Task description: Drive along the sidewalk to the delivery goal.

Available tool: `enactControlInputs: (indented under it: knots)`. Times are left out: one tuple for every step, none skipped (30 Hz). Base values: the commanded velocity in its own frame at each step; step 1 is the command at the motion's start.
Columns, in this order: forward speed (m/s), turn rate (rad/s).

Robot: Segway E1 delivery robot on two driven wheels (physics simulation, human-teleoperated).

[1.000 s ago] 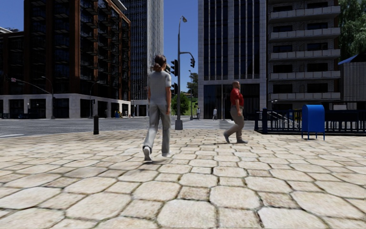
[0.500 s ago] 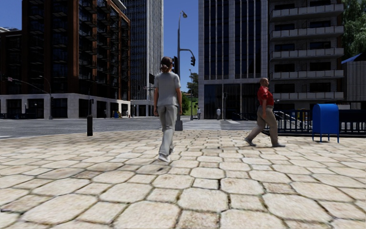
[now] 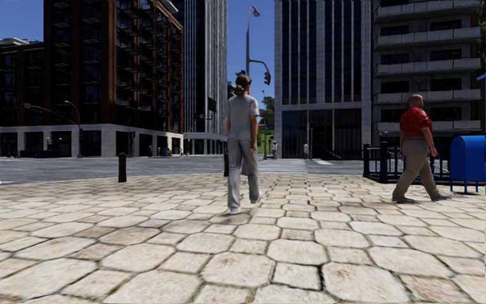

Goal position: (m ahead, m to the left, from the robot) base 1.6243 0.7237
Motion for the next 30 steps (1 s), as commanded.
enactControlInputs:
  knots:
    - [1.05,0.26]
    - [1.05,0.26]
    - [1.05,0.26]
    - [1.05,0.26]
    - [1.05,0.27]
    - [1.05,0.27]
    - [1.05,0.27]
    - [1.05,0.28]
    - [1.05,0.28]
    - [1.05,0.29]
    - [1.05,0.29]
    - [1.05,0.29]
    - [1.05,0.29]
    - [1.05,0.3]
    - [1.05,0.3]
    - [1.05,0.3]
    - [1.05,0.3]
    - [1.05,0.3]
    - [1.05,0.3]
    - [1.05,0.3]
    - [1.05,0.3]
    - [1.05,0.3]
    - [1.05,0.3]
    - [1.06,0.3]
    - [1.06,0.3]
    - [1.09,0.3]
    - [1.09,0.3]
    - [1.1,0.3]
    - [1.1,0.3]
    - [1.1,0.3]
